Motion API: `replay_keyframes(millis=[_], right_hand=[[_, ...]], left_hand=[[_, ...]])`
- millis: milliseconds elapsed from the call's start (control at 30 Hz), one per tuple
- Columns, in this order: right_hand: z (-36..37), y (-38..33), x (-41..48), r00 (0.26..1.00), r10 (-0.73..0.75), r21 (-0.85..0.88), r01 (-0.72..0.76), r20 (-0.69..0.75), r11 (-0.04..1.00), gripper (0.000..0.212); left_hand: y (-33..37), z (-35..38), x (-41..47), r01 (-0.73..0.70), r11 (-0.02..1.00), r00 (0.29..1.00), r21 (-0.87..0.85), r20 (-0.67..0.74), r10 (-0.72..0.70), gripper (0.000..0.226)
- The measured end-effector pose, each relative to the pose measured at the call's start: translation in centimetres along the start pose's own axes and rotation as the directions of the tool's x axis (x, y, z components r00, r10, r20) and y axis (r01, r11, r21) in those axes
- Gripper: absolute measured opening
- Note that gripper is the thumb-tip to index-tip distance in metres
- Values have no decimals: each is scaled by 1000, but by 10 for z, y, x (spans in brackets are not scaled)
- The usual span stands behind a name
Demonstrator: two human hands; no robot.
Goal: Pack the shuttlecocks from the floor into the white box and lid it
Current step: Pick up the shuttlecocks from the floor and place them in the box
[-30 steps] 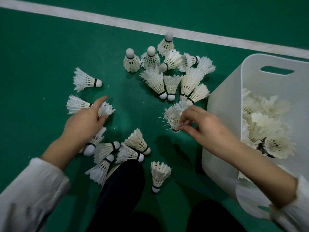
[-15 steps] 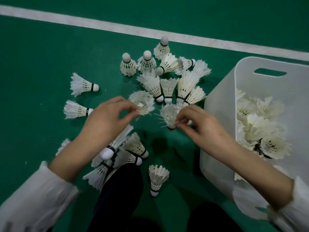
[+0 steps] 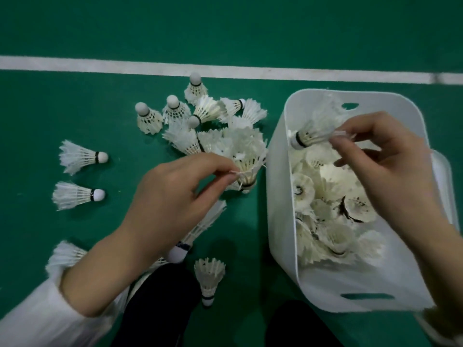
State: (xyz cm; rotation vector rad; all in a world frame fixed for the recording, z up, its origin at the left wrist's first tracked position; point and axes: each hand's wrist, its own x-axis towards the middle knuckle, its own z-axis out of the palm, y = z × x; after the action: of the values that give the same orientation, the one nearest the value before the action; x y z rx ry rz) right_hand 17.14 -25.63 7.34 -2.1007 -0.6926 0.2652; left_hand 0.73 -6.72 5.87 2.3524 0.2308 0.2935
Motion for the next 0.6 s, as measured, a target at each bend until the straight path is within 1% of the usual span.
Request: replay_keyframes(millis=[67, 100, 167, 233, 333, 433, 500, 533, 600], right_hand=[[-14, 11, -6, 995, 90, -60, -92, -33, 994, 5], [-20, 18, -9, 990, 136, -98, -138, -24, 986, 5], [-28, 34, -17, 975, 216, -170, -206, 45, 964, 6], [-36, 47, -25, 956, 264, -224, -232, 125, 946, 7], [-49, 58, -35, 922, 304, -300, -228, 240, 926, 9], [-48, 68, -42, 879, 322, -301, -220, 352, 928, 14], [-39, 77, -44, 855, 312, -325, -182, 413, 928, 21], [-33, 83, -44, 836, 318, -364, -155, 447, 918, 21], [-23, 92, -44, 788, 365, -483, -99, 495, 870, 12]], left_hand=[[9, 5, 0, -30, 999, 999, -15, 24, 31, 13], [13, 7, 1, -42, 999, 998, -22, 34, 43, 11], [21, 13, 2, -64, 997, 996, -30, 54, 66, 11], [29, 19, 5, -91, 995, 993, -28, 74, 93, 11], [38, 28, 10, -113, 993, 988, -17, 108, 114, 15], [44, 34, 14, -116, 993, 984, -29, 129, 119, 18], [47, 36, 16, -123, 992, 984, -31, 127, 126, 16], [48, 37, 18, -129, 991, 984, -28, 123, 131, 15], [51, 38, 19, -139, 990, 983, -23, 121, 141, 13]])
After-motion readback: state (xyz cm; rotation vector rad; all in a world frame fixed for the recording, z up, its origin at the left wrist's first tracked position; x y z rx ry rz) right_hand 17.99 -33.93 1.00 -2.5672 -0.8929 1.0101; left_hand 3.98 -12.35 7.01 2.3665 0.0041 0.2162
